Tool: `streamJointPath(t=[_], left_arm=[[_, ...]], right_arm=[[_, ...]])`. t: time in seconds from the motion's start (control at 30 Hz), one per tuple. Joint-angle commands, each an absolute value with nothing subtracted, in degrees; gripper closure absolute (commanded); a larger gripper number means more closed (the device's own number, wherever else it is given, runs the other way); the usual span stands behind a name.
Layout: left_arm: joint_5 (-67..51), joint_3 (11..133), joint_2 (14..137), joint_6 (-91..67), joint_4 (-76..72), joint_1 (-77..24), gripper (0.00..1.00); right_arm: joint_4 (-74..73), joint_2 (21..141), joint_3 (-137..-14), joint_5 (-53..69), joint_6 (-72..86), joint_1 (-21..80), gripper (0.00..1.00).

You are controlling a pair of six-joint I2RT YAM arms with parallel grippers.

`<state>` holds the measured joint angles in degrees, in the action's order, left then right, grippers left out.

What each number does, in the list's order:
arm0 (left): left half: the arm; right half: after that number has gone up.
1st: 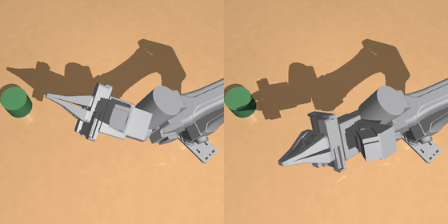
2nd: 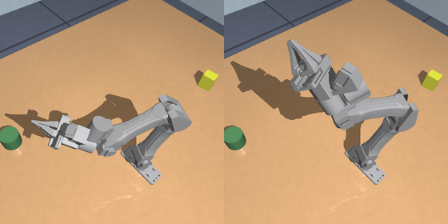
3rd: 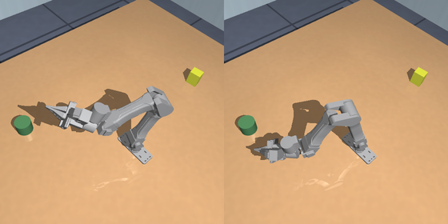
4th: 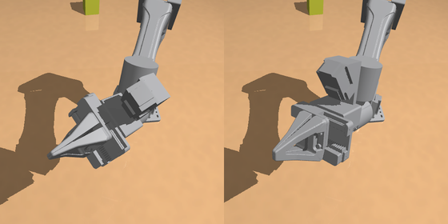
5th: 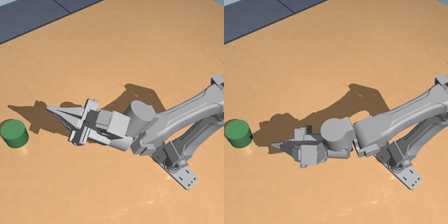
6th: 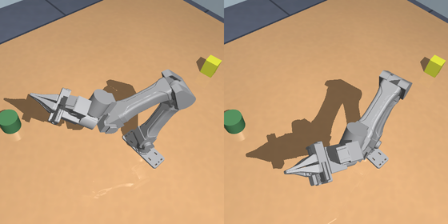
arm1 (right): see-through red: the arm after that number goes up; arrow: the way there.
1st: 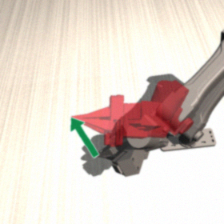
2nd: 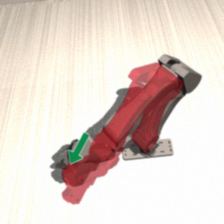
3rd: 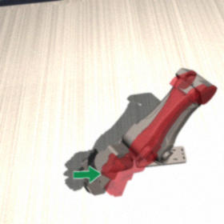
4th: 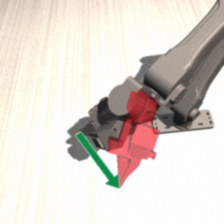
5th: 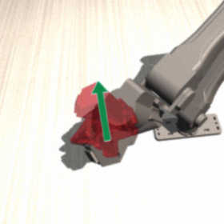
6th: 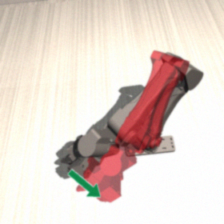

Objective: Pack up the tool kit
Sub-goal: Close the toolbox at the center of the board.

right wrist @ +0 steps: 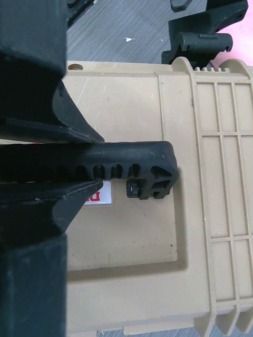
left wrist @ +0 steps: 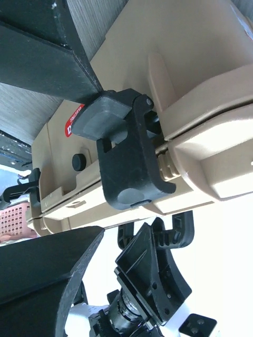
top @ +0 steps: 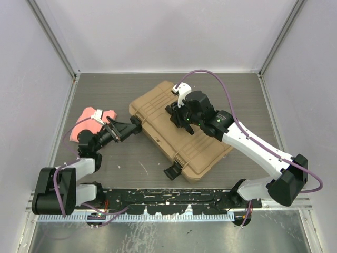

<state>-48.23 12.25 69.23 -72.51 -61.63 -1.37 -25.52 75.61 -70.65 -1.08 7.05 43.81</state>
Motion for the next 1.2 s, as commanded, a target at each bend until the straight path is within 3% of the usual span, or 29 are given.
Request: streamJointPath(t=[0.0, 0.33, 0.57, 0.77, 1.17], left_arm=[[-51.4, 15.0, 66.8, -72.0, -66.1, -2.4, 0.02], [-51.1, 15.9, 65.5, -72.0, -63.8, -2.4, 0.00], [-50.4, 16.3, 64.7, -70.7, -60.3, -2.3, 0.11], [-49.9, 16.9, 65.0, -70.7, -58.7, -2.4, 0.27], [-47.4, 19.2, 65.1, -69.9, -52.4, -2.4, 0.31]], right_arm=[[-17.8, 75.9, -71.0, 2.7, 11.9, 45.1, 0.76], [-17.8, 76.0, -70.9, 4.4, 12.1, 45.1, 0.77], [-17.9, 76.0, -71.1, 5.0, 12.1, 45.1, 0.79], [-17.8, 75.9, -71.0, 5.3, 12.1, 45.1, 0.80], [-17.9, 75.8, -71.4, 6.5, 11.9, 45.1, 0.80]])
